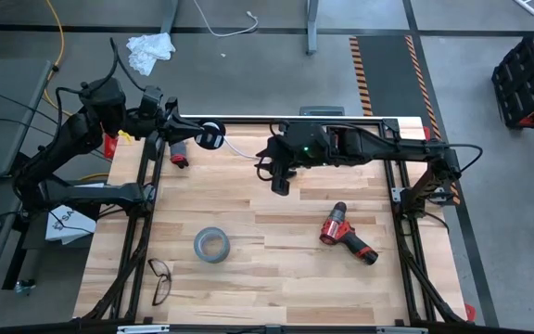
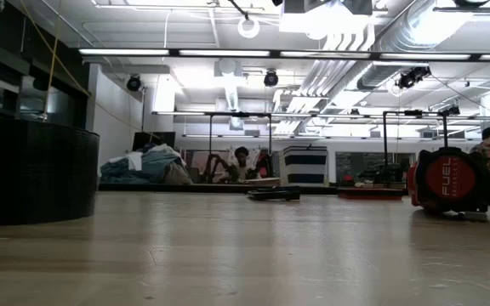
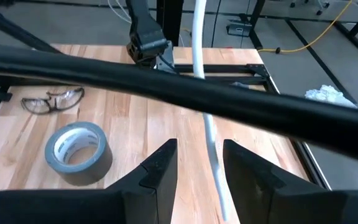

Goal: Coil cords
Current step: Coil the white wire onto the black spool

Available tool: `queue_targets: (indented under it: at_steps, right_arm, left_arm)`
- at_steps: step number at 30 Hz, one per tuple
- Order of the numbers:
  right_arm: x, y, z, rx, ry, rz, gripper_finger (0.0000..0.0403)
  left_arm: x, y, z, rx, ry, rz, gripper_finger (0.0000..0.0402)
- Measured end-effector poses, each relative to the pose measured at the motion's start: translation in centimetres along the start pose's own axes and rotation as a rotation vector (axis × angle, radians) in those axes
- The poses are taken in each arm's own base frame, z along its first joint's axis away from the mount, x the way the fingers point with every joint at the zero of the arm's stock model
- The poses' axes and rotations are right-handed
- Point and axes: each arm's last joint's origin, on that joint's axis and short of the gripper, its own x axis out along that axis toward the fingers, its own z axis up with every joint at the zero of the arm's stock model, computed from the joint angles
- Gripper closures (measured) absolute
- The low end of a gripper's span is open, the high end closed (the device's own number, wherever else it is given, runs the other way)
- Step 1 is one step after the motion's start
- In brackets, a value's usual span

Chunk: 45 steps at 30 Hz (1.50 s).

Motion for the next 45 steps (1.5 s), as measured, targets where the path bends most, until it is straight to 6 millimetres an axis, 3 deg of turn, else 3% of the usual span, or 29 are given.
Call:
queue_targets:
  at_steps: [16, 26, 34, 45]
  right_arm:
    - [0.7, 0.0, 0.0, 0.003, -0.011, -0.041, 0.0287]
    - [0.7, 0.0, 0.0, 0.003, -0.01, -0.068, 0.0395]
    - [0.7, 0.1, 0.0, 0.052, -0.009, -0.065, 0.0399]
    - [0.7, 0.0, 0.0, 0.062, -0.013, -0.072, 0.0402]
  left_arm:
    - [0.0, 0.0, 0.0, 0.0, 0.0, 0.003, 0.0397]
    - [0.0, 0.1, 0.0, 0.013, 0.003, 0.008, 0.0397]
    - [0.3, 0.5, 0.1, 0.039, -0.033, 0.111, 0.0397]
    - [2.8, 1.8, 0.6, -0.014, -0.065, 0.124, 0.0397]
